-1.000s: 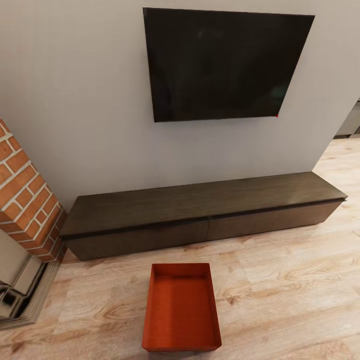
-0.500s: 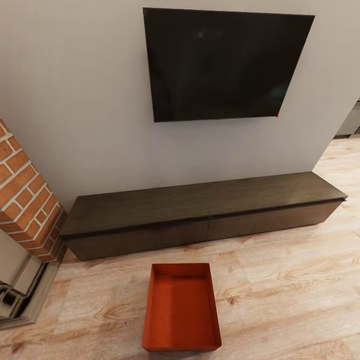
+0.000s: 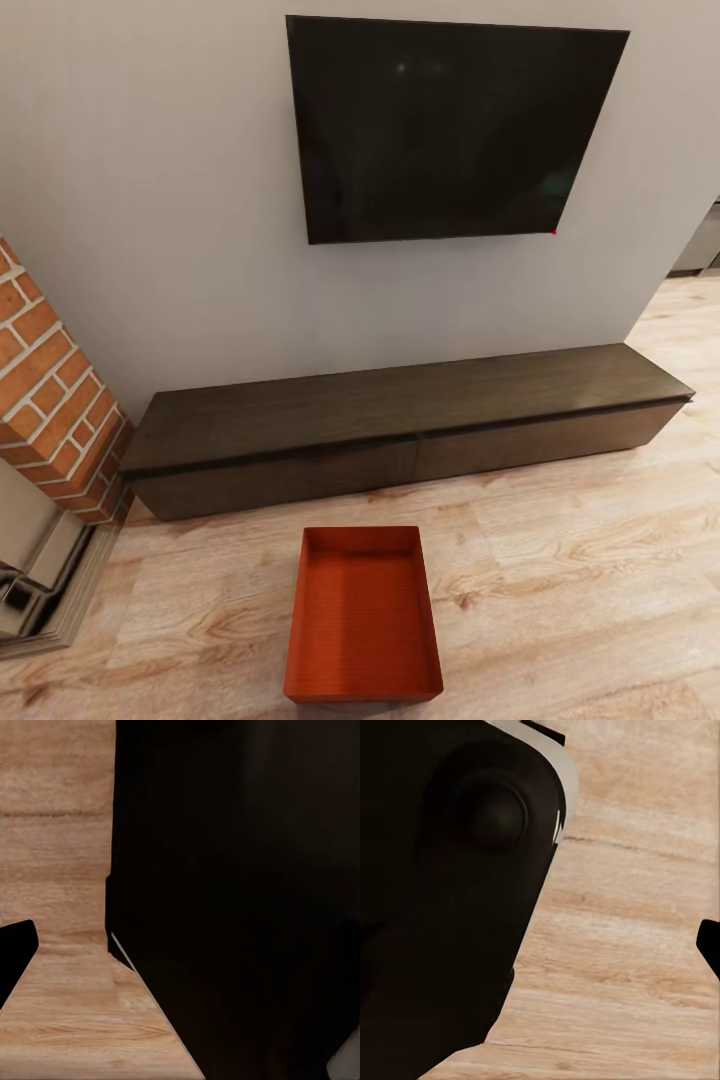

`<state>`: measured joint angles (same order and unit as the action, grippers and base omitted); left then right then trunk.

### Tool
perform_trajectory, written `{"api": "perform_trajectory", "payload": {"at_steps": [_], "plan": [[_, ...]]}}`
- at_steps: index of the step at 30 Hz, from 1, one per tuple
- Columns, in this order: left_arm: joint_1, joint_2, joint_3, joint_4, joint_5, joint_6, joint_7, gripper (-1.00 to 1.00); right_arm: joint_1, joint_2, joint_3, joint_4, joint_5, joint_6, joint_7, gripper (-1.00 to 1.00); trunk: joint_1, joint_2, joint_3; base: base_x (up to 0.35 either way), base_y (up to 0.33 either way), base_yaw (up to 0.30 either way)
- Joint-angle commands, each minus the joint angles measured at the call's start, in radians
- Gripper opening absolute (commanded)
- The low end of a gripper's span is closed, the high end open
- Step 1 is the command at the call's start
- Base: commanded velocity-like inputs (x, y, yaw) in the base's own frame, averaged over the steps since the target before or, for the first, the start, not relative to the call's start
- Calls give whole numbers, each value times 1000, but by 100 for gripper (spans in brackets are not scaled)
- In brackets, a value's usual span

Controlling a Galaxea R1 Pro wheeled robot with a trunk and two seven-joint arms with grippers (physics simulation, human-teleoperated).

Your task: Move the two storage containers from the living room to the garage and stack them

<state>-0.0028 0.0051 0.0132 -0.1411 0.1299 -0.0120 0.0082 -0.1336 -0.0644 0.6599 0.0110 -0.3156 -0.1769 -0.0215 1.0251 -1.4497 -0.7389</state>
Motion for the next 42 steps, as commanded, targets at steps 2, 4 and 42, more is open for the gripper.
{"api": "perform_trajectory", "payload": {"at_steps": [2, 4, 42], "plan": [[0, 4, 1, -26, 9, 4, 2, 100, -2, -1, 7, -28, -8, -2, -3, 100, 0, 0, -1, 0, 0, 0], [0, 7, 2, -68, 9, 7, 7, 100, -1, -2, 6, -75, -9, 0, -4, 100, 0, 0, -1, 0, 0, 0], [-307, -57, -2, -900, 5, 612, 114, 100, -489, -29, -18, -318, -19, 287, -90, 100, 0, 0, -1, 0, 0, 0]]}}
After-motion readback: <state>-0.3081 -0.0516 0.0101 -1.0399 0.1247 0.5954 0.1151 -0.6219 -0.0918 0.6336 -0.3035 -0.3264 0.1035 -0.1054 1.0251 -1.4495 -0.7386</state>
